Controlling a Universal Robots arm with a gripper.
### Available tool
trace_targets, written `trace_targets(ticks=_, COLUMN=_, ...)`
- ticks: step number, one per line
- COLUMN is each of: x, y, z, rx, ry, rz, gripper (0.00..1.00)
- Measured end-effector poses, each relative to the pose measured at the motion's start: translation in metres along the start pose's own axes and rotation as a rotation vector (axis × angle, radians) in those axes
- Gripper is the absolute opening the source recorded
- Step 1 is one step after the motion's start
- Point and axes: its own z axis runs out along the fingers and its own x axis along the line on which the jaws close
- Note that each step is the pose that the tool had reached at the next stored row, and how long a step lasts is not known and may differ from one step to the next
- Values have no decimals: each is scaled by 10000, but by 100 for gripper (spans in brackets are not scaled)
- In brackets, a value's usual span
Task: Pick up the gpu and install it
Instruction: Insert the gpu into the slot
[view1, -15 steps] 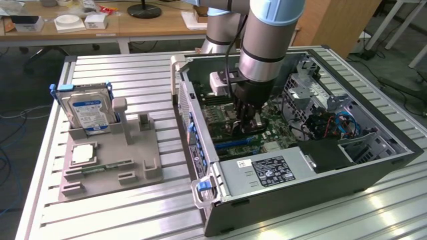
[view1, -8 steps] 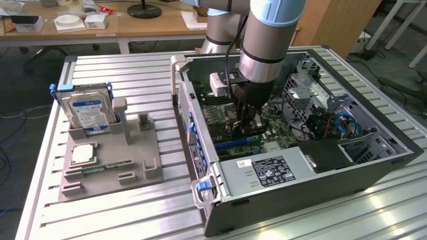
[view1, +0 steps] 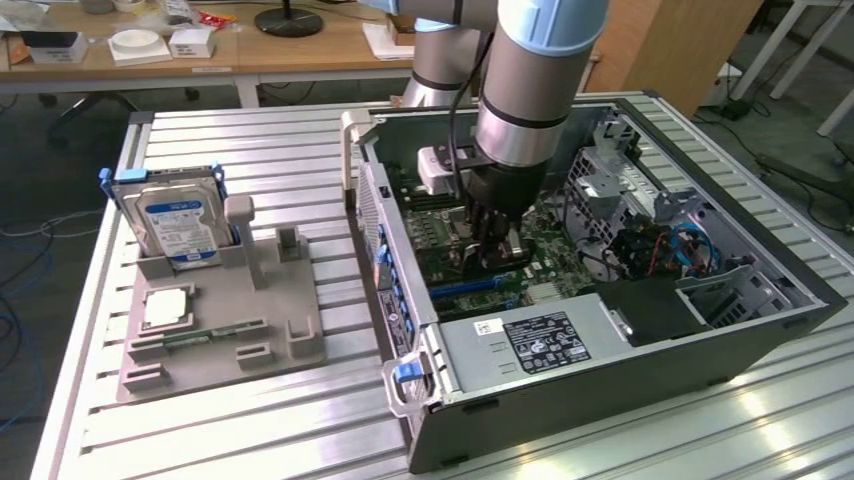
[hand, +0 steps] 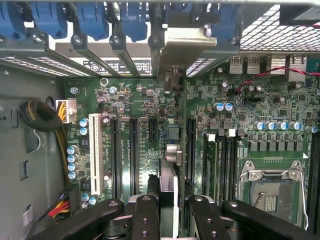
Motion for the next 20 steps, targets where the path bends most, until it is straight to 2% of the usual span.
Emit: trace_targets(ticks=20, x=2, y=8, z=105, rx=-2, ry=5, rz=-1, gripper=27)
